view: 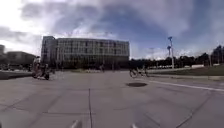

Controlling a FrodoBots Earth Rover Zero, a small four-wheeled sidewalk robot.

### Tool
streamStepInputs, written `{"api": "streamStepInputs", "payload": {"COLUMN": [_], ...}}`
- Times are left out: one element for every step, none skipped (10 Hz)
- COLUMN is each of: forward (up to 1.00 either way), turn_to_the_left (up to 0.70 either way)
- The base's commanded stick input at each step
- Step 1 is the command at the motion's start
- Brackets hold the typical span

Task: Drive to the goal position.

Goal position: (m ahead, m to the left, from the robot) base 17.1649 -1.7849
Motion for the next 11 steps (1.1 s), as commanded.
{"api": "streamStepInputs", "payload": {"forward": [1.00, 1.00, 1.00, 1.00, 1.00, 1.00, 1.00, 1.00, 1.00, 1.00, 1.00], "turn_to_the_left": [0.00, 0.00, 0.00, 0.00, 0.00, 0.00, 0.00, 0.00, 0.00, 0.00, 0.00]}}
